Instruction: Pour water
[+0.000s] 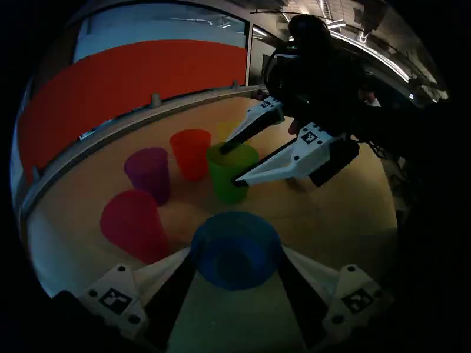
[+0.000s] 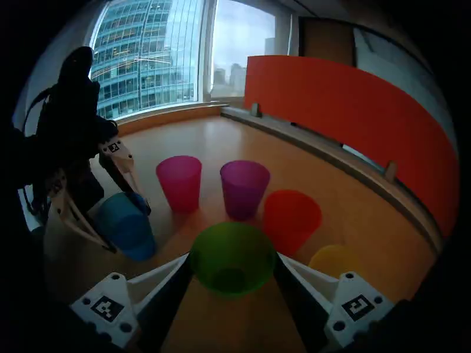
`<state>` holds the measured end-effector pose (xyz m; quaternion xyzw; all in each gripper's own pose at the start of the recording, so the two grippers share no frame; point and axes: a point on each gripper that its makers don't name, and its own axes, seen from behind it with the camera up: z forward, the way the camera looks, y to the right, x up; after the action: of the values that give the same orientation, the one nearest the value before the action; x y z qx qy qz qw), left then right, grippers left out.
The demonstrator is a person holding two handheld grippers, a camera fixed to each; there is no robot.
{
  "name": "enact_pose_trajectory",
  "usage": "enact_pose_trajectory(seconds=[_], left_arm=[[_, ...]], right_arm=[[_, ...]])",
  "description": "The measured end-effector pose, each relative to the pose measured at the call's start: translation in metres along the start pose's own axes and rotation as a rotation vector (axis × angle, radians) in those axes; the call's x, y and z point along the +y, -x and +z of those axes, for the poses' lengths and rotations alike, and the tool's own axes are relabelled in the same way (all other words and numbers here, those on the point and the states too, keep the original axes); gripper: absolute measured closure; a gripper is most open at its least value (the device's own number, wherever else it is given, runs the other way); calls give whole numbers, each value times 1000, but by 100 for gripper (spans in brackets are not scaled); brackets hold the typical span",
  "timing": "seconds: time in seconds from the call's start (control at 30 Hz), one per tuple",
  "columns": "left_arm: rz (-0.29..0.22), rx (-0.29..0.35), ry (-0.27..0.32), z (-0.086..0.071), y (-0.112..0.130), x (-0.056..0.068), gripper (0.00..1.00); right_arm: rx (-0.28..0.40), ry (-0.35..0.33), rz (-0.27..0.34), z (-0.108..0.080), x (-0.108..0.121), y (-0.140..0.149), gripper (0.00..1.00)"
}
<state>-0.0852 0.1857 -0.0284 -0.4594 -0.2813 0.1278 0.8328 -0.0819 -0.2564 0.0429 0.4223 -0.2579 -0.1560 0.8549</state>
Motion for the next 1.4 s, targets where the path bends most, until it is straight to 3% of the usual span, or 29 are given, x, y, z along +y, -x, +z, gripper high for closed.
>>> enact_pose_trajectory(seconds=[0.37, 0.67, 0.97, 1.4], left_arm=[[-5, 7, -14, -1, -2, 0, 14], [14, 51, -41, -10, -18, 3, 14], [5, 157, -83, -32, -55, 1, 14], [-15, 343, -141, -75, -117, 0, 14]], right_arm=[[57, 15, 15, -23, 3, -19, 7], [85, 54, 8, -48, 8, -25, 6], [134, 94, 21, -78, 10, -32, 6], [239, 152, 37, -126, 11, -54, 6]])
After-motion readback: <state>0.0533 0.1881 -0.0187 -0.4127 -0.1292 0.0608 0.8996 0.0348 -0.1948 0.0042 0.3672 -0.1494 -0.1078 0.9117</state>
